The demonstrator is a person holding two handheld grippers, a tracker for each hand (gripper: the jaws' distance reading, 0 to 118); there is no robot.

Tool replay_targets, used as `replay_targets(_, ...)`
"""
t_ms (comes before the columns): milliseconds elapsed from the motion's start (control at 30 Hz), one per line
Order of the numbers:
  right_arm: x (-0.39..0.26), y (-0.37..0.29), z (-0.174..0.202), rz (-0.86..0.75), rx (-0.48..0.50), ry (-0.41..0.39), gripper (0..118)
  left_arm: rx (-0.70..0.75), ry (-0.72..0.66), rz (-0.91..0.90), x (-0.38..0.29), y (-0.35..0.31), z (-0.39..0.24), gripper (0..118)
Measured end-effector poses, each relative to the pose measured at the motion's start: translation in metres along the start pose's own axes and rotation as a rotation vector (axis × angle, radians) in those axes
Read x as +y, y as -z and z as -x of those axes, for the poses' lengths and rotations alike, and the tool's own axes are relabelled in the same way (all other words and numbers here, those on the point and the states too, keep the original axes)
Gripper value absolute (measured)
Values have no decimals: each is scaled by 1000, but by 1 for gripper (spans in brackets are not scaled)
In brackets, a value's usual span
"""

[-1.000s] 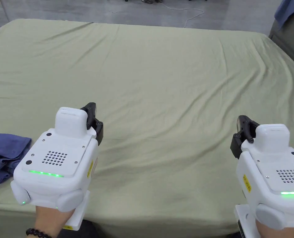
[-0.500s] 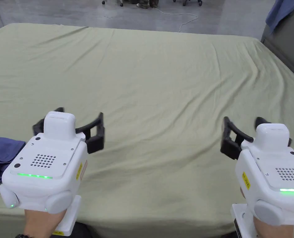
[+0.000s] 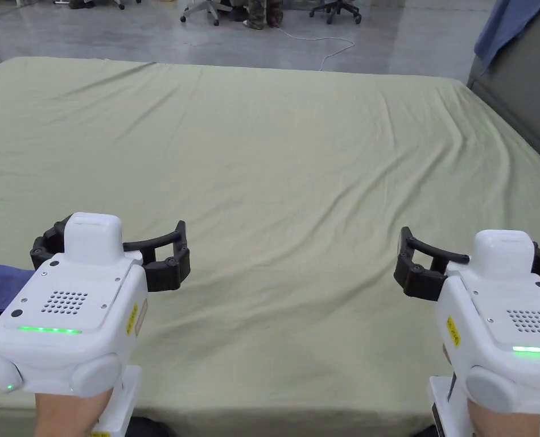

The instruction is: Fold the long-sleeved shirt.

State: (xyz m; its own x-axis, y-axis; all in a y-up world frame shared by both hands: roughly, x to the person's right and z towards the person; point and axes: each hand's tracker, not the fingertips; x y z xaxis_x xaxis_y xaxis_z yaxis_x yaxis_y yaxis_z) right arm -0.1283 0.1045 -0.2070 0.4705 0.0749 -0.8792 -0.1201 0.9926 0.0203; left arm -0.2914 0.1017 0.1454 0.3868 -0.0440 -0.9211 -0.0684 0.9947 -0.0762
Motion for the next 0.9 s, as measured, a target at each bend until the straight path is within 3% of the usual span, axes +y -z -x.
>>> replay_targets(900,-1,1,3,7,6,-6,118,20,3,24,-1,0,4,118)
